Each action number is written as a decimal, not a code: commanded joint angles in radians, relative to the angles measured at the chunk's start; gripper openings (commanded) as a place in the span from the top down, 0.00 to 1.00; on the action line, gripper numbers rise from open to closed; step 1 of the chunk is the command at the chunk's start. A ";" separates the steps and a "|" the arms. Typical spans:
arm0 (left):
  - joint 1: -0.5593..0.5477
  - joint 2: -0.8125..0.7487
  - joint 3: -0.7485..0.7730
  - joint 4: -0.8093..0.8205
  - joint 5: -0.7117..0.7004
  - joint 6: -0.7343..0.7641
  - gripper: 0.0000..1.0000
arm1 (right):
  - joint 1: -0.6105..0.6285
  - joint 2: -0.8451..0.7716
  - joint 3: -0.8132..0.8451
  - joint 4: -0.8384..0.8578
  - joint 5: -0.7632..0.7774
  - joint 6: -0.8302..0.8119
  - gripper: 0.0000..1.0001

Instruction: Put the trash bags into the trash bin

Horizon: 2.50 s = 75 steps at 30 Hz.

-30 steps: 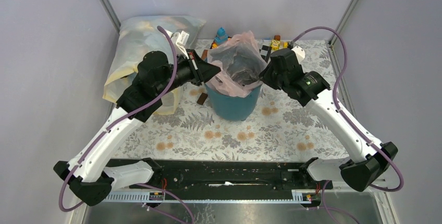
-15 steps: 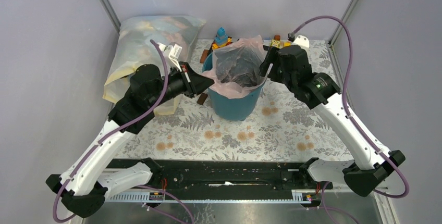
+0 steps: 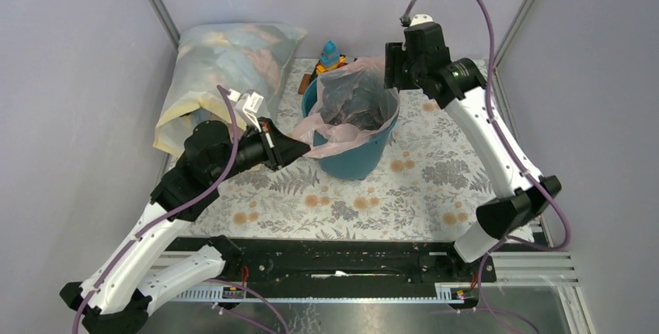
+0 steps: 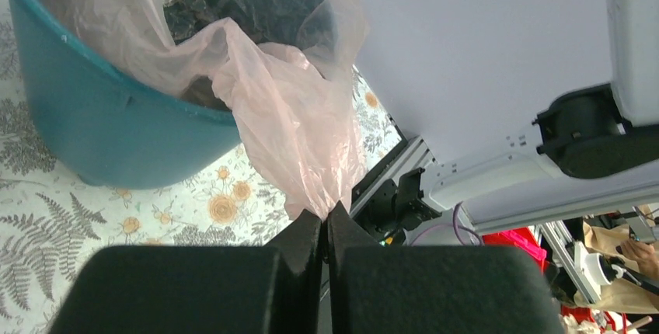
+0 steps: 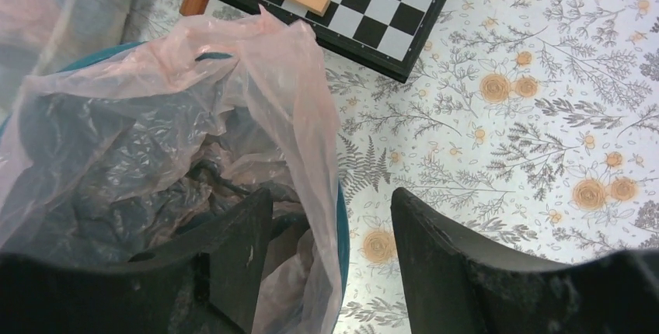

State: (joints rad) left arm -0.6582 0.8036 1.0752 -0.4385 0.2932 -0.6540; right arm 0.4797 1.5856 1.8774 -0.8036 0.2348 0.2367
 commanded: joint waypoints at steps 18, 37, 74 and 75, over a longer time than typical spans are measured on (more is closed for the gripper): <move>0.005 -0.158 -0.123 -0.143 -0.015 0.008 1.00 | -0.086 0.012 -0.016 0.098 -0.259 -0.079 0.87; 0.006 -0.064 -0.301 -0.193 -0.313 0.056 1.00 | -0.087 -0.293 -0.473 0.155 -0.039 -0.030 0.95; 0.210 0.406 -0.167 0.191 -0.356 0.068 1.00 | -0.195 -0.137 -0.520 0.326 -0.186 -0.050 0.55; 0.213 0.413 -0.170 0.207 -0.329 0.074 1.00 | -0.196 -0.158 -0.514 0.309 -0.211 -0.061 0.52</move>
State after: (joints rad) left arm -0.4706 1.1801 0.9119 -0.3405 -0.1520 -0.5983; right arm 0.2996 1.4876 1.3605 -0.5045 0.0853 0.2104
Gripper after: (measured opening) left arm 0.002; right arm 0.441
